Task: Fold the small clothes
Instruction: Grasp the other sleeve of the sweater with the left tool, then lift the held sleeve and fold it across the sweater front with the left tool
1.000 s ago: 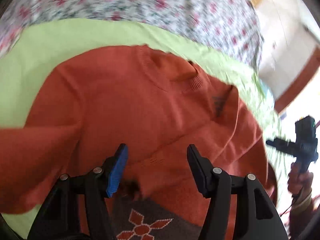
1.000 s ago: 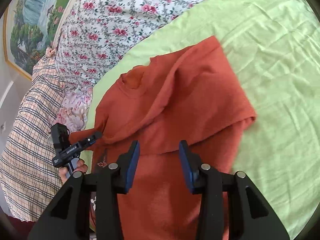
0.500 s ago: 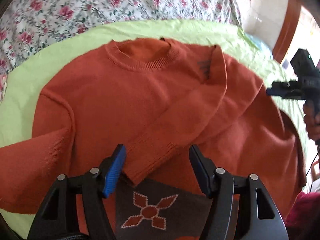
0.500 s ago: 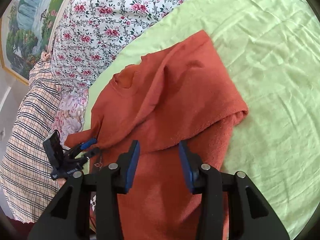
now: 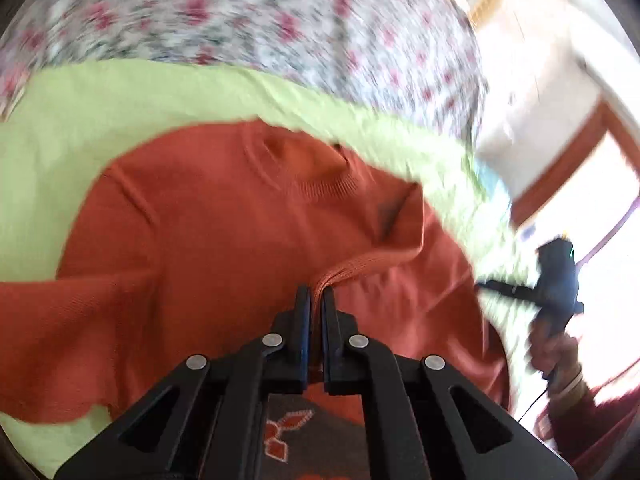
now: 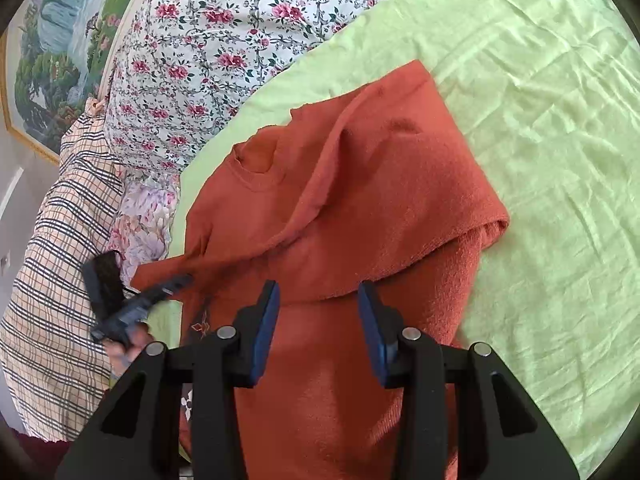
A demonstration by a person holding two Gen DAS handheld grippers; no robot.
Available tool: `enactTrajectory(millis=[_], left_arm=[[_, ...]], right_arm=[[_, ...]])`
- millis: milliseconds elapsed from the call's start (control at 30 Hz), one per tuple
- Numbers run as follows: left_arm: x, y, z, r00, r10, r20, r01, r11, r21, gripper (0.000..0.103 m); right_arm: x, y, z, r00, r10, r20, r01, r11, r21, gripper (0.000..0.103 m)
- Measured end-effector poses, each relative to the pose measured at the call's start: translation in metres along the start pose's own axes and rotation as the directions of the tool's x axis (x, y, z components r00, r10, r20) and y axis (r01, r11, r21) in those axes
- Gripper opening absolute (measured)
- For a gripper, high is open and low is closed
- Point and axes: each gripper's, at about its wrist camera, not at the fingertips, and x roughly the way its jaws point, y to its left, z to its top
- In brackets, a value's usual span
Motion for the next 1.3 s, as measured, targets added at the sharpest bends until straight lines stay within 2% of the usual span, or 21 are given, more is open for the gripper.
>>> enactTrajectory(millis=[67,100,200,367,500,600,667,700,733,867,967,1067,1100,1167,1200,1267,1300], left_arm=[[0.009,0.033,0.003,0.994,0.101,-0.037,-0.104,0.991,-0.09,0.002],[0.015,0.05,0.001,0.99,0.125,-0.063,-0.133,0.982,-0.137,0.002],[0.026,0.083,-0.009,0.987,0.123,-0.108,-0.147,0.956,-0.252,0.002],[0.023,0.076,-0.015,0.983,0.163,-0.089,-0.181,0.948,-0.261,0.002],[0.02,0.078,-0.017,0.983,0.163,-0.085,-0.18,0.944,-0.278,0.002],[0.021,0.077,-0.019,0.981,0.167,-0.094,-0.187,0.943,-0.274,0.002],[0.024,0.075,-0.017,0.979,0.177,-0.102,-0.199,0.942,-0.272,0.002],[0.024,0.074,-0.016,0.977,0.184,-0.107,-0.207,0.94,-0.27,0.002],[0.025,0.072,-0.014,0.976,0.188,-0.109,-0.211,0.94,-0.268,0.002],[0.03,0.061,-0.008,0.975,0.199,-0.101,-0.218,0.944,-0.246,0.002],[0.046,0.06,-0.008,0.962,0.242,-0.125,-0.265,0.938,-0.223,0.002],[0.044,0.061,-0.005,0.963,0.234,-0.131,-0.259,0.936,-0.236,0.003],[0.042,0.059,-0.005,0.963,0.235,-0.131,-0.26,0.937,-0.233,0.005],[0.031,0.052,-0.01,0.961,0.248,-0.125,-0.27,0.939,-0.213,0.007],[0.025,0.049,-0.014,0.96,0.254,-0.121,-0.274,0.938,-0.212,0.008],[0.008,0.043,-0.029,0.966,0.242,-0.092,-0.257,0.938,-0.234,0.017],[-0.002,0.041,-0.038,0.971,0.229,-0.072,-0.24,0.938,-0.252,0.026]], right_arm=[[0.002,-0.003,0.004,1.0,-0.017,0.001,0.017,1.0,0.0,0.042],[0.003,-0.005,0.007,1.0,-0.025,0.0,0.025,1.0,-0.001,0.042],[0.004,-0.007,0.019,0.998,-0.064,0.009,0.065,0.998,-0.025,0.042],[0.012,-0.013,0.059,0.978,-0.199,0.055,0.204,0.973,-0.104,0.042],[0.046,-0.034,0.1,0.951,-0.308,0.025,0.309,0.944,-0.119,0.042],[0.077,-0.046,0.112,0.949,-0.313,-0.042,0.306,0.944,-0.128,0.042],[0.084,-0.037,0.111,0.937,-0.347,-0.026,0.335,0.921,-0.2,0.041],[0.084,-0.032,0.11,0.938,-0.344,-0.042,0.326,0.917,-0.229,0.024],[0.081,-0.028,0.11,0.946,-0.321,-0.047,0.302,0.925,-0.231,0.013],[0.039,-0.014,0.118,0.952,-0.299,0.061,0.304,0.916,-0.26,0.012],[0.05,-0.024,0.119,0.926,-0.373,0.055,0.373,0.887,-0.273,0.012],[0.079,-0.039,0.112,0.898,-0.44,-0.002,0.424,0.866,-0.263,0.013],[0.076,-0.036,0.11,0.891,-0.454,0.023,0.444,0.858,-0.26,0.014],[0.064,-0.026,0.108,0.866,-0.497,0.06,0.496,0.835,-0.237,0.022],[0.053,-0.019,0.104,0.87,-0.486,0.084,0.492,0.842,-0.222,0.025],[0.039,-0.006,0.092,0.914,-0.392,0.104,0.406,0.888,-0.217,0.031],[0.03,0.003,0.081,0.939,-0.329,0.102,0.344,0.913,-0.222,0.04]])
